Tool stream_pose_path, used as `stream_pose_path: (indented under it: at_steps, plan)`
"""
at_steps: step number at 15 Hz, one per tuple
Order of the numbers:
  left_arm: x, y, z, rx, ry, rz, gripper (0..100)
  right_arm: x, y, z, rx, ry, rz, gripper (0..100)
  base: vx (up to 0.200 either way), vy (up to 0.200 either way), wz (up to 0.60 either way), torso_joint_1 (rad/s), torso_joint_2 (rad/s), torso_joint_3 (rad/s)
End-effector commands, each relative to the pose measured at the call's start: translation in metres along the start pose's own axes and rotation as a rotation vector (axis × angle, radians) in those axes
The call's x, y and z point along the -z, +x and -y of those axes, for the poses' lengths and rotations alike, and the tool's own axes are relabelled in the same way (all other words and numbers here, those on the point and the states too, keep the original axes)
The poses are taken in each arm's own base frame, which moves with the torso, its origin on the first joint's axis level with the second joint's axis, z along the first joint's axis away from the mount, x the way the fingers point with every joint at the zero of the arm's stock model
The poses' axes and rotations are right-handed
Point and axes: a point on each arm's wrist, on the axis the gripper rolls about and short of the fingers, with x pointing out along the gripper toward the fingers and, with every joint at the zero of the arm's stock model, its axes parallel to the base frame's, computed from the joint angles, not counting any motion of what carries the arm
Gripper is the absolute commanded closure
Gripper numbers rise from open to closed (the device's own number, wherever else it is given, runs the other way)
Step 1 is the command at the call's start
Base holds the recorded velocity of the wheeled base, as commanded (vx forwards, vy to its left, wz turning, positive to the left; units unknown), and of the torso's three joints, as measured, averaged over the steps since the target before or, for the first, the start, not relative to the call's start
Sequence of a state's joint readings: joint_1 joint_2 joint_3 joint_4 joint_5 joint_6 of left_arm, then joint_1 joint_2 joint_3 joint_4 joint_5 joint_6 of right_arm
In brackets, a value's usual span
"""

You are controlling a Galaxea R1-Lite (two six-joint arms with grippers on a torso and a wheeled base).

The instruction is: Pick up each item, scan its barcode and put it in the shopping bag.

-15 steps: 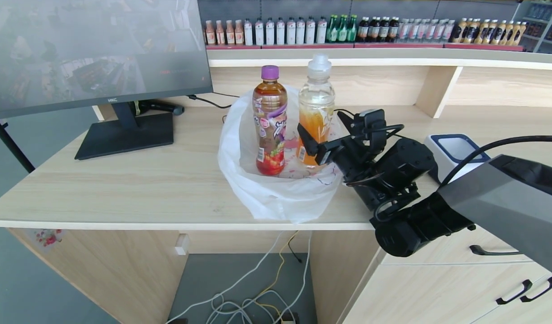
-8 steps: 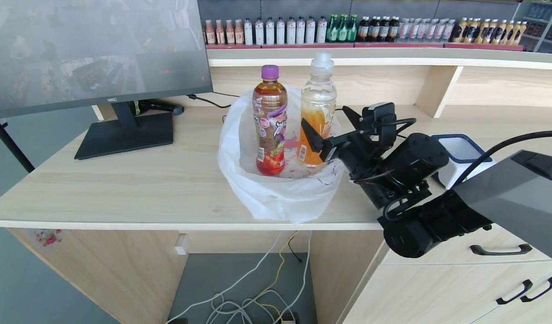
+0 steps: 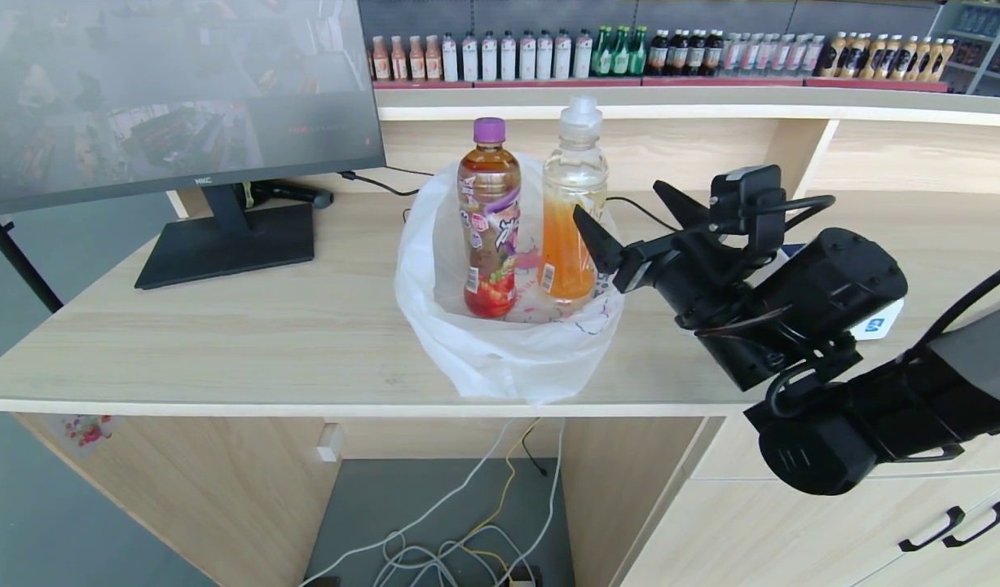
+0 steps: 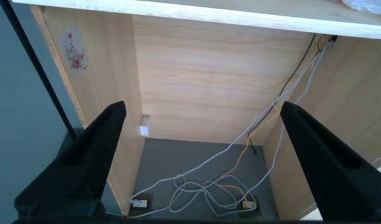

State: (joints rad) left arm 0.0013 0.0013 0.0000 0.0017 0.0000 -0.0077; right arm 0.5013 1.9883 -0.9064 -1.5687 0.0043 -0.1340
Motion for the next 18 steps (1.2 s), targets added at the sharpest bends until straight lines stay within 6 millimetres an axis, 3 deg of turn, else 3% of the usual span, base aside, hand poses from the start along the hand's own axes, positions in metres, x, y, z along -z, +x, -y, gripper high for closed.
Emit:
stream_pose_path:
  at_steps: [1,4,6,7,8,10,12,14,16,18]
  plan:
    - [0.000,0.000,0.000,0.000,0.000,0.000,0,-0.044,-0.025,0.006,0.006,-0.003,0.048,0,0.000,0.000,0.00,0.000,0.00,0.000]
    - [0.000,0.000,0.000,0.000,0.000,0.000,0,-0.076,-0.057,0.005,-0.006,0.001,0.071,0,0.000,0.000,0.00,0.000,0.00,0.000]
    - [0.000,0.000,0.000,0.000,0.000,0.000,0,-0.111,-0.099,0.009,-0.005,0.004,0.115,0,0.000,0.000,0.00,0.000,0.00,0.000]
    - [0.000,0.000,0.000,0.000,0.000,0.000,0,-0.111,-0.099,0.009,-0.005,0.004,0.115,0,0.000,0.000,0.00,0.000,0.00,0.000]
    - [0.000,0.000,0.000,0.000,0.000,0.000,0,-0.131,-0.151,0.011,-0.014,0.006,0.129,0,0.000,0.000,0.00,0.000,0.00,0.000]
    - [0.000,0.000,0.000,0.000,0.000,0.000,0,-0.139,-0.194,0.012,-0.023,0.011,0.141,0,0.000,0.000,0.00,0.000,0.00,0.000]
    - [0.000,0.000,0.000,0.000,0.000,0.000,0,-0.144,-0.221,0.014,-0.019,0.011,0.165,0,0.000,0.000,0.00,0.000,0.00,0.000]
    - [0.000,0.000,0.000,0.000,0.000,0.000,0,-0.133,-0.252,0.013,-0.025,0.010,0.119,0,0.000,0.000,0.00,0.000,0.00,0.000]
    - [0.000,0.000,0.000,0.000,0.000,0.000,0,-0.148,-0.266,0.016,-0.014,0.006,0.212,0,0.000,0.000,0.00,0.000,0.00,0.000]
    - [0.000,0.000,0.000,0.000,0.000,0.000,0,-0.145,-0.291,0.017,-0.023,-0.036,0.125,0,0.000,0.000,0.00,0.000,0.00,0.000]
